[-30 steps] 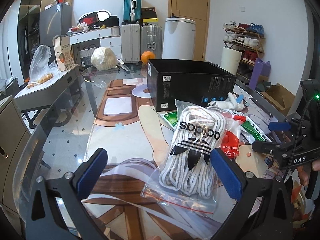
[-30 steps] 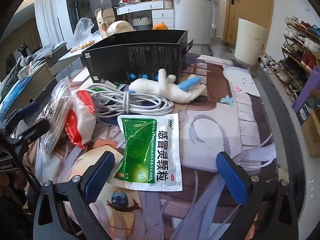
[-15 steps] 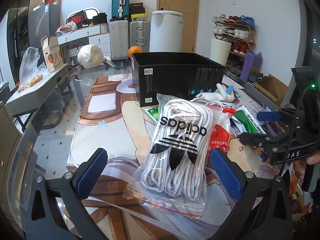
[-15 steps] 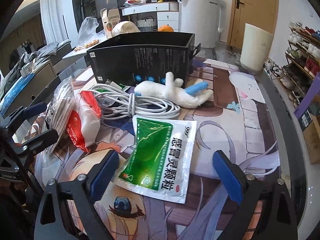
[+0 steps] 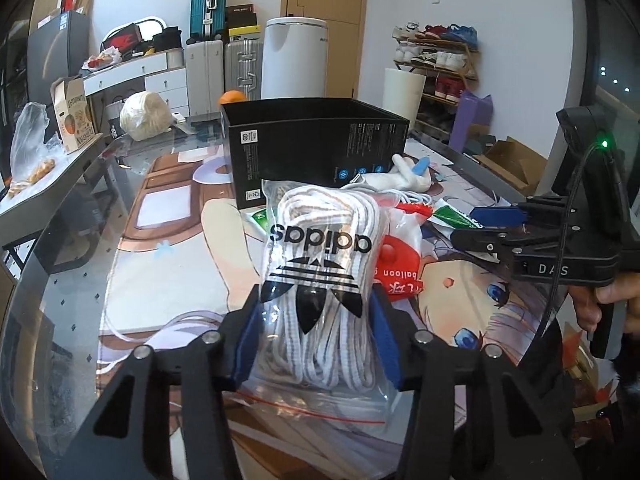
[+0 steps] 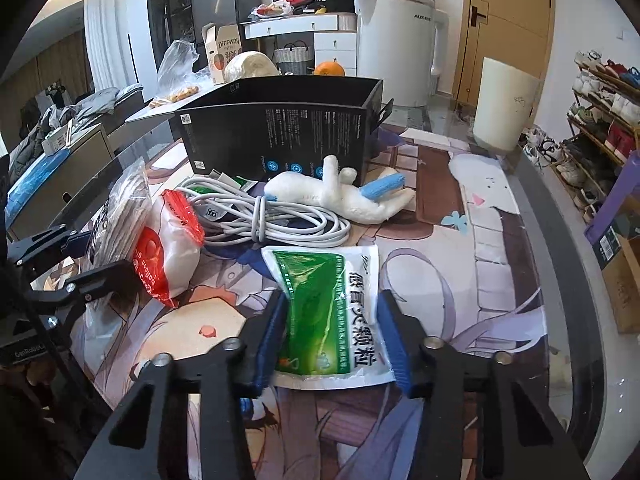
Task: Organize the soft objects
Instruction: 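Grasp the adidas lace bag with the left gripper while the right grasps the green sachet, then lower adidas bag and green sachet into the black box and open both grippers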
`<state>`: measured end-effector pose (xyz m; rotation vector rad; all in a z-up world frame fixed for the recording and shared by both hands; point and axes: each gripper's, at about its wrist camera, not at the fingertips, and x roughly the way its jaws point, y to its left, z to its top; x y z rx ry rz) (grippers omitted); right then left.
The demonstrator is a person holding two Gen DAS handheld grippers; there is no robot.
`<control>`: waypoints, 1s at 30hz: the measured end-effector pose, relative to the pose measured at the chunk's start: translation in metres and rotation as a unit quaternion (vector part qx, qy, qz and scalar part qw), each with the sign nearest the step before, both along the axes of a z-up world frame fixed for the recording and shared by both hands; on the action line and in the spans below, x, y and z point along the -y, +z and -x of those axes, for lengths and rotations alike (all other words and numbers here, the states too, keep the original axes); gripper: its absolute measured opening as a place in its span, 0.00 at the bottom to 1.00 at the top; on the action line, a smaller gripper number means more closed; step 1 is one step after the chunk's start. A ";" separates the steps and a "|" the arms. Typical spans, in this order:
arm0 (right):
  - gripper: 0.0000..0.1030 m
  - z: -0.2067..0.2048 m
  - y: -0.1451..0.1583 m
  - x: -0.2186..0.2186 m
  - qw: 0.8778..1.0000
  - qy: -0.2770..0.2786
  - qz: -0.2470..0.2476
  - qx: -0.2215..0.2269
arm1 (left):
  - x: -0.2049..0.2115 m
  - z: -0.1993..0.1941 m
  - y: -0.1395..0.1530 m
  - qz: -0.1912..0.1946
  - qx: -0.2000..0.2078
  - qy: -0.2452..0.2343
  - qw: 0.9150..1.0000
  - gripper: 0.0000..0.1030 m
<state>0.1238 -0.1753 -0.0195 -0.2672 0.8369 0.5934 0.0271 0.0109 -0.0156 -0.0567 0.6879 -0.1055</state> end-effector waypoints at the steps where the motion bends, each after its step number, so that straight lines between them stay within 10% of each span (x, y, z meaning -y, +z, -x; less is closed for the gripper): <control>1: 0.39 0.000 0.000 0.000 1.000 0.001 0.000 0.001 | -0.001 0.000 0.000 0.003 0.001 0.000 1.000 0.45; 30: 0.30 0.020 0.039 0.009 0.996 0.024 -0.059 0.064 | -0.022 0.008 0.036 0.049 0.063 0.025 0.997 0.39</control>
